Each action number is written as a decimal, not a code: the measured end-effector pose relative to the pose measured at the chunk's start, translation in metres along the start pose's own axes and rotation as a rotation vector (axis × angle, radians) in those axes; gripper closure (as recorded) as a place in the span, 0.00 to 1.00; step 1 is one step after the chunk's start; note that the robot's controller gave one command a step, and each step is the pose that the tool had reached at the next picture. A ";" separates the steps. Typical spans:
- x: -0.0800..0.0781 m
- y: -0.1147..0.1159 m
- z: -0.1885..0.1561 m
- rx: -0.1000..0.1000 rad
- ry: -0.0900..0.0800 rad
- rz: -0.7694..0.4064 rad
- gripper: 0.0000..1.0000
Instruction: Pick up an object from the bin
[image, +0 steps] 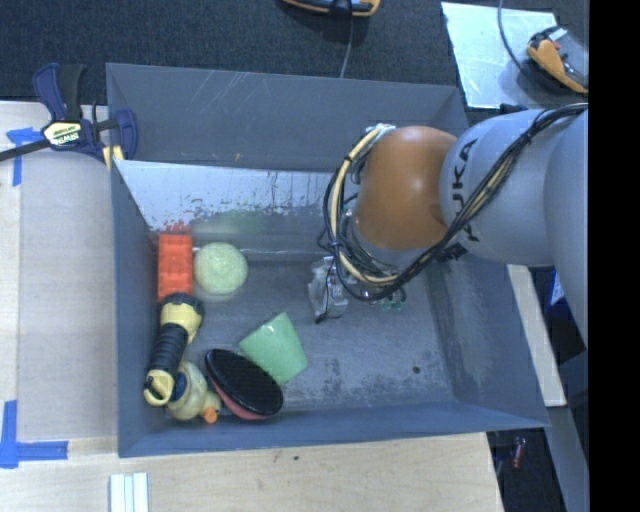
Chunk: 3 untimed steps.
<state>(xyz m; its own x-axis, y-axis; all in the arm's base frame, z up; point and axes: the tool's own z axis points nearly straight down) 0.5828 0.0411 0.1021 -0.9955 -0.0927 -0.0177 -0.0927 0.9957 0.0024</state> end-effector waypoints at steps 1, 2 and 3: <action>0.024 0.017 0.027 0.002 -0.001 -0.303 1.00; 0.088 0.019 0.029 0.000 -0.005 -0.171 1.00; 0.030 0.058 0.020 0.001 -0.019 -0.265 1.00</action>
Offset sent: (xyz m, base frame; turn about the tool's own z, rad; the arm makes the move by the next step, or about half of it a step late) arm -0.0891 0.0111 -0.0321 -0.1732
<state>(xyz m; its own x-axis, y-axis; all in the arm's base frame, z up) 0.5479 0.0962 0.0813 -0.9359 -0.3505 -0.0365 -0.3505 0.9365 -0.0059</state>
